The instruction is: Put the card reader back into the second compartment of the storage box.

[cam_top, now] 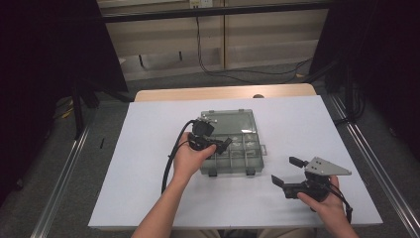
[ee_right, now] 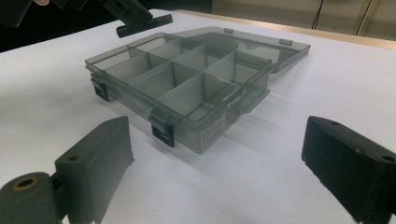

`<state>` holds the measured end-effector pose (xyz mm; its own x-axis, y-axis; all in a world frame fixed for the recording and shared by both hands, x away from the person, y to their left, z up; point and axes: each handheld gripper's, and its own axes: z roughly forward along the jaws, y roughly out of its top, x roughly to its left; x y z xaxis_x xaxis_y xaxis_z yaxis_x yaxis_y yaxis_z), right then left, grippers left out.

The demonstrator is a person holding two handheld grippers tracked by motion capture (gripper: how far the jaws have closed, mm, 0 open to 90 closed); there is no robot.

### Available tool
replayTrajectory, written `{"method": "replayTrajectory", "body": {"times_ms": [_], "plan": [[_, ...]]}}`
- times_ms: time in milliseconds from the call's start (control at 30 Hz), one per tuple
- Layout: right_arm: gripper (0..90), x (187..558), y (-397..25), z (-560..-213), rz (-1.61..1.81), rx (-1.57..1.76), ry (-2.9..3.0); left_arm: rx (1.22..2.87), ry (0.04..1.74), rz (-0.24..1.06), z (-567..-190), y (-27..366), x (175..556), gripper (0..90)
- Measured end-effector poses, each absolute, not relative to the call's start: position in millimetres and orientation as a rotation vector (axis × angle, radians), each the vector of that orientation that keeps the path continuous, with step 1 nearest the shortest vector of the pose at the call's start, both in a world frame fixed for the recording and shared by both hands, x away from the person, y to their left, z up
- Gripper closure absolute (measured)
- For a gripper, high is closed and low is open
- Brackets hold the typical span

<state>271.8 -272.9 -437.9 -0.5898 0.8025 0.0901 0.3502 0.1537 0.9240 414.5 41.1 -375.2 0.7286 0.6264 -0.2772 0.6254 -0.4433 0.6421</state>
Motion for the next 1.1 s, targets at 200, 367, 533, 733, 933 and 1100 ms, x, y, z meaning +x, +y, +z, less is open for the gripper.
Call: {"method": "replayTrajectory", "body": {"times_ms": [200, 367, 533, 733, 933, 1100], "plan": [[8.1, 272, -273, -438, 1.428, 1.095, 2.014, 2.161, 0.952, 0.0, -377, 42, 417, 73.6], [8.1, 272, -273, -438, 1.428, 1.09, 2.015, 2.169, 0.956, 0.011, -378, 42, 420, 73.6], [8.1, 272, -273, -438, 1.429, 1.091, 2.015, 2.161, 0.962, 0.011, -379, 42, 421, 73.6], [8.1, 272, -273, -438, 1.429, 1.094, 2.015, 2.161, 0.97, 0.017, -381, 42, 423, 73.6], [8.1, 272, -273, -438, 1.429, 1.091, 2.014, 2.157, 0.981, 0.018, -382, 43, 426, 73.6], [8.1, 272, -273, -438, 1.432, 1.093, 2.013, 2.157, 0.985, 0.02, -383, 41, 428, 73.6]]}}
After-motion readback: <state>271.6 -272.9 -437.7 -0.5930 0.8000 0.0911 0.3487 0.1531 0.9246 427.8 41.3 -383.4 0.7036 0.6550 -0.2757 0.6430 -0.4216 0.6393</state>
